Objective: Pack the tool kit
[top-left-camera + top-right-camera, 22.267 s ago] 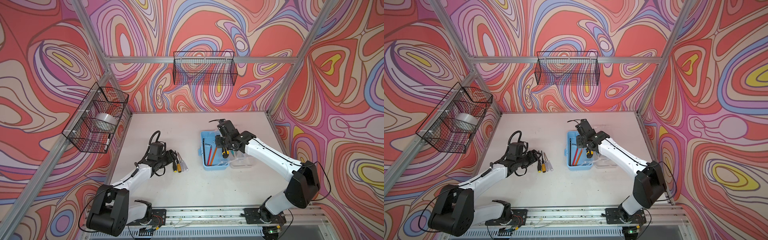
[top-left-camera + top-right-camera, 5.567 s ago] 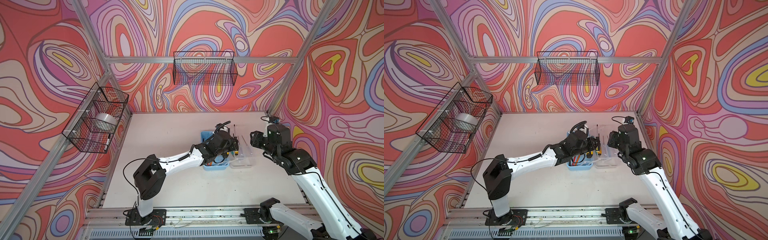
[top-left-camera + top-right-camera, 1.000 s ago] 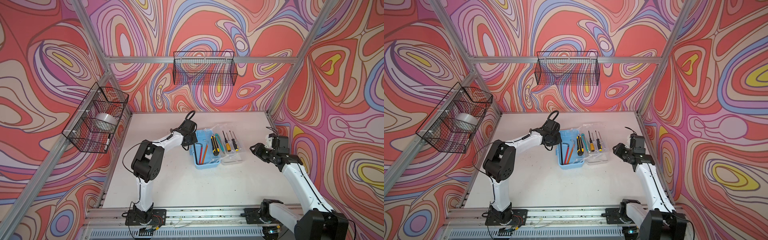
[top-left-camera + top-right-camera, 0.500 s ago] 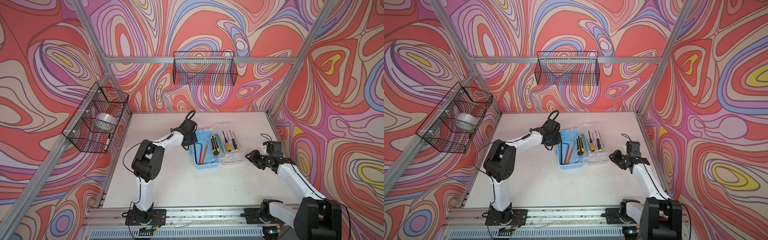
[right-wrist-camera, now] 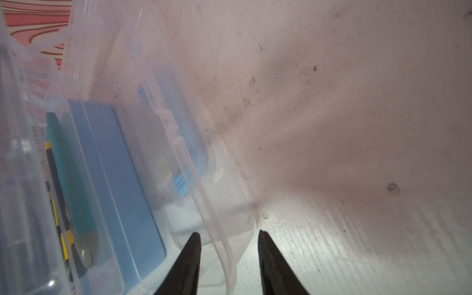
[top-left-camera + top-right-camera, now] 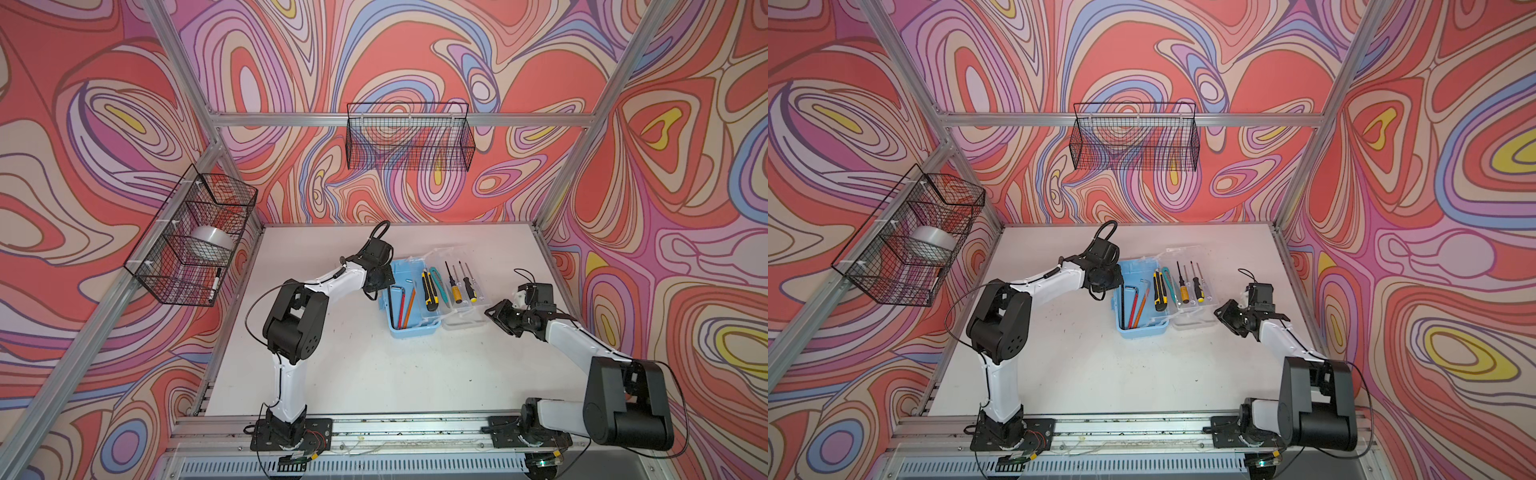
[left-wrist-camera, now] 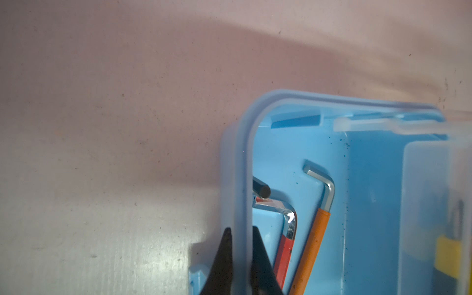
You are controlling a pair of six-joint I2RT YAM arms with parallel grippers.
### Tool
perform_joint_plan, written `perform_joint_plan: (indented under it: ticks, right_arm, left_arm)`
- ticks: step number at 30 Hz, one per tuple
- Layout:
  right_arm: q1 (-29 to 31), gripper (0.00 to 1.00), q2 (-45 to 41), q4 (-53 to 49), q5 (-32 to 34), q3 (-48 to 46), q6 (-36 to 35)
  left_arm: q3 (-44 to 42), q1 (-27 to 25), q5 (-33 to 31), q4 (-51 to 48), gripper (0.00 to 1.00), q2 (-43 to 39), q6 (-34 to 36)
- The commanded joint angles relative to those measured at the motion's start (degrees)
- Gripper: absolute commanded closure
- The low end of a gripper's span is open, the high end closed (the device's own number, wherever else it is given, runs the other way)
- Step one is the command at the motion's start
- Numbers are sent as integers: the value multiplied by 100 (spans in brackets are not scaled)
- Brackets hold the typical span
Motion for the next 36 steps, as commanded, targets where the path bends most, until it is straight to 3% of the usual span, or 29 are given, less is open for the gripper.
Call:
perform_joint_plan:
  ticks: [1, 8, 13, 20, 32, 36]
  right_arm:
    - [-4, 65, 187, 255, -21, 92, -73]
    - [59, 78, 393, 473, -26, 90, -66]
    - [116, 100, 387, 507, -2, 57, -52]
    - [332, 100, -172, 220, 302, 238, -37]
    - [1910, 100, -1323, -920, 2644, 1217, -208]
    - [2226, 100, -1442, -1070, 3006, 1361, -257]
  left_arm:
    - [-179, 52, -21, 106, 100, 77, -36]
    - [-198, 52, 25, 141, 100, 69, -36]
    - [-232, 52, 73, 159, 100, 3, -53]
    - [-320, -44, 72, 215, 100, -148, -49]
    - [-380, -271, 114, 252, 100, -186, -171]
    - [-399, -343, 114, 280, 100, -263, -190]
